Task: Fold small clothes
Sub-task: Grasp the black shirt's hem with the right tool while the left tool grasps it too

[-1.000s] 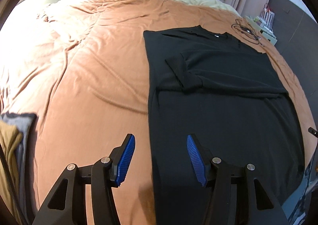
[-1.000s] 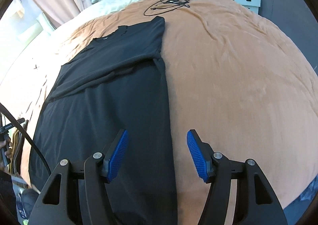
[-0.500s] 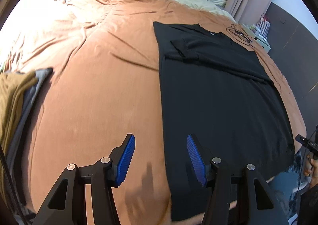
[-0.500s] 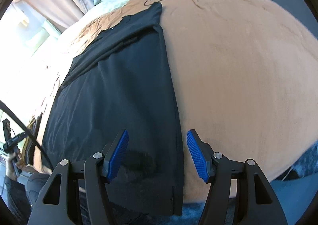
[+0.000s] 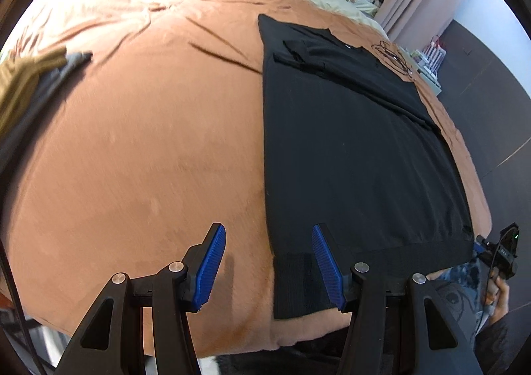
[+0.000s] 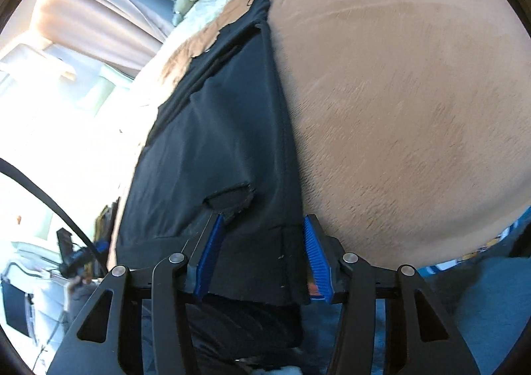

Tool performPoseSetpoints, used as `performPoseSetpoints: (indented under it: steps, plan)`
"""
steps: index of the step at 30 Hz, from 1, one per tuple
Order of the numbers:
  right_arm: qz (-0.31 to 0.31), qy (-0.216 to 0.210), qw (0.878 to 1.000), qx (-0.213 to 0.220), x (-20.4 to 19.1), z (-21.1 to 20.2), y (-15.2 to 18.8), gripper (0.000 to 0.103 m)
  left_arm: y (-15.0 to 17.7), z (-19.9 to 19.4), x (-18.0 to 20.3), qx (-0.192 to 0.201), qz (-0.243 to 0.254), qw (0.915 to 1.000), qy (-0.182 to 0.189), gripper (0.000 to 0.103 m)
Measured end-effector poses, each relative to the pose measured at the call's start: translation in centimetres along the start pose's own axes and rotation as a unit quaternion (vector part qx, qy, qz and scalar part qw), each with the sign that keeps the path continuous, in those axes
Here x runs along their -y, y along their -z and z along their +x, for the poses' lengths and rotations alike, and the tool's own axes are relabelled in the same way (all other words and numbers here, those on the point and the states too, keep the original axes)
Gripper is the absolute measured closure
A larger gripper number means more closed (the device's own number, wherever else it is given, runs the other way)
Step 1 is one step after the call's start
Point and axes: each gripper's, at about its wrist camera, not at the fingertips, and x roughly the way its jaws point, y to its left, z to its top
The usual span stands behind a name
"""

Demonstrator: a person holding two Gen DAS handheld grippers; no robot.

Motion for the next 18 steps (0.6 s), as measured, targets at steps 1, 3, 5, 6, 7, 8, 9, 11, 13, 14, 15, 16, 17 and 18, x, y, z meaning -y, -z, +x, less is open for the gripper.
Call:
performPoseSetpoints:
  steps: [1,3,5,6,7,8,9,11,13,14,15,16,17,18]
  plan:
    - [0.005,-0.006,1.000,0.003,0.2,0.0,-0.1,0.056,0.2,0.2,-0.2,0.000,-0.006,1.0000,0.004,0.046]
    - [0.011,-0.017,1.000,0.004,0.6,0.1,-0.4,0.056,0.6,0.9,-0.7,-0.005,-0.023,0.9995,0.023,0.046]
    - [0.017,-0.030,0.999,0.005,1.1,0.3,-0.7,0.057,0.7,1.7,-1.1,-0.013,-0.038,0.9984,0.040,0.046]
    - [0.021,-0.035,0.999,0.004,1.3,0.5,-1.0,0.058,0.7,2.2,-1.2,-0.016,-0.045,0.9976,0.049,0.046]
    - [0.022,-0.037,0.999,0.003,1.4,0.8,-0.9,0.058,0.7,2.6,-1.3,-0.018,-0.050,0.9970,0.056,0.046]
    - [0.021,-0.040,0.999,0.001,1.7,1.2,-0.9,0.058,0.6,3.1,-1.5,-0.020,-0.055,0.9963,0.063,0.046]
    - [0.020,-0.043,0.999,0.001,1.9,1.4,-0.8,0.058,0.6,3.6,-1.5,-0.025,-0.060,0.9954,0.071,0.047]
    - [0.021,-0.052,0.998,-0.001,2.2,1.9,-0.8,0.058,0.5,4.5,-1.5,-0.031,-0.065,0.9942,0.079,0.047]
    - [0.022,-0.060,0.998,-0.004,2.1,2.2,-0.7,0.060,0.5,4.8,-1.4,-0.027,-0.069,0.9931,0.090,0.047]
    - [0.021,-0.063,0.998,-0.006,2.1,2.6,-0.7,0.061,0.3,4.9,-1.3,-0.026,-0.073,0.9921,0.099,0.047]
    - [0.019,-0.063,0.998,-0.008,2.2,2.8,-0.7,0.061,0.2,5.1,-1.3,-0.026,-0.077,0.9909,0.107,0.047]
    - [0.019,-0.062,0.998,-0.009,2.1,3.3,-0.9,0.061,0.1,5.3,-1.3,-0.025,-0.081,0.9902,0.111,0.047]
    - [0.020,-0.063,0.998,-0.008,2.1,3.6,-1.0,0.061,0.2,5.4,-1.3,-0.025,-0.085,0.9894,0.114,0.047]
    - [0.021,-0.066,0.998,-0.007,1.8,4.0,-1.1,0.061,0.2,5.6,-1.4,-0.025,-0.092,0.9881,0.121,0.047]
